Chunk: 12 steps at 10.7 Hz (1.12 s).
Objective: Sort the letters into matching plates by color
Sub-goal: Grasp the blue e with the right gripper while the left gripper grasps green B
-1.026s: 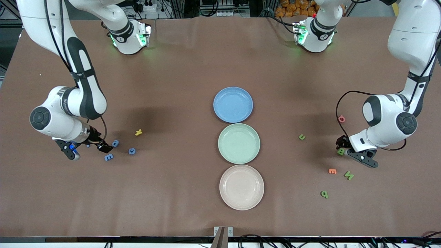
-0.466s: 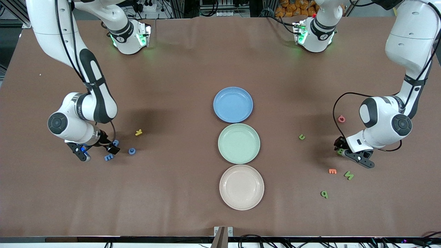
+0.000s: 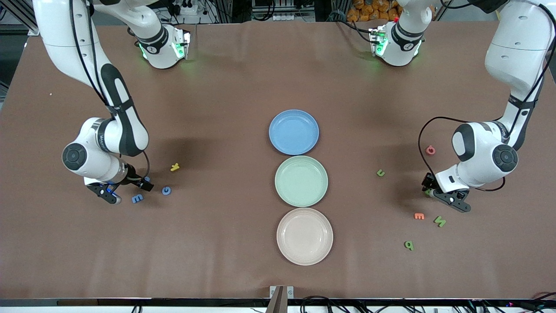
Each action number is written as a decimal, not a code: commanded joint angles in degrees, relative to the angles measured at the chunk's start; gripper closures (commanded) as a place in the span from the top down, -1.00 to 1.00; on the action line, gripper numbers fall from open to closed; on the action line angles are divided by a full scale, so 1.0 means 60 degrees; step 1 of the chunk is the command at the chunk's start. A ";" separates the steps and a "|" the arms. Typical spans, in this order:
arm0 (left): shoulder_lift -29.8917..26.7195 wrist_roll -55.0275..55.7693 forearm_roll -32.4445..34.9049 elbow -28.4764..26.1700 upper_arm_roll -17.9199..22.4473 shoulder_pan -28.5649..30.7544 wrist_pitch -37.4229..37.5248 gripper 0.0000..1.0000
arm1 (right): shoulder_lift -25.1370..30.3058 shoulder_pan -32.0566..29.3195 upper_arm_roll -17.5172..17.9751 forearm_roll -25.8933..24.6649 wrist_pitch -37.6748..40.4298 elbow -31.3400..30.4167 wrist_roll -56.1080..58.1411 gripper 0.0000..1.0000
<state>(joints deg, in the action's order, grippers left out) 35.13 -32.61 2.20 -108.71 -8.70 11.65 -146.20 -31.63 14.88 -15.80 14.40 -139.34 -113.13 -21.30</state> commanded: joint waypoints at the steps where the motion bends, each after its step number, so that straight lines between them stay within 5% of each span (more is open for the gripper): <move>1: 0.0121 -0.0088 0.0131 0.0071 -0.0029 -0.0023 -0.0140 -0.10 | -0.0044 -0.0254 0.0100 0.0090 -0.0591 -0.0100 0.0429 1.00; 2: 0.0136 -0.0088 0.0131 0.0071 -0.0029 -0.0023 -0.0125 -0.17 | -0.0190 -0.0240 0.0100 0.0090 -0.0768 -0.0100 0.0430 1.00; 5: 0.0136 0.0029 0.0116 0.0085 -0.0029 -0.0096 -0.0125 -1.00 | -0.0177 -0.0152 0.0129 0.0105 -0.1061 -0.0450 0.0430 1.00; 8: -0.0155 0.0248 0.0131 0.0159 -0.0233 -0.0155 -0.0067 -1.00 | -0.0163 -0.0137 0.0246 0.0090 -0.1136 -0.0525 0.0430 0.28; 12: -0.0508 0.0410 -0.0014 0.0524 -0.1388 0.0020 0.0094 -1.00 | 0.0071 -0.0137 0.0246 0.0090 -0.1151 -0.0773 0.0430 0.10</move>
<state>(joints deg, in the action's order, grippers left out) 33.82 -31.44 2.20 -106.08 -13.18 10.80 -146.60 -32.66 14.42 -14.69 14.40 -145.65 -115.41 -19.60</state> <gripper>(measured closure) 0.722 0.410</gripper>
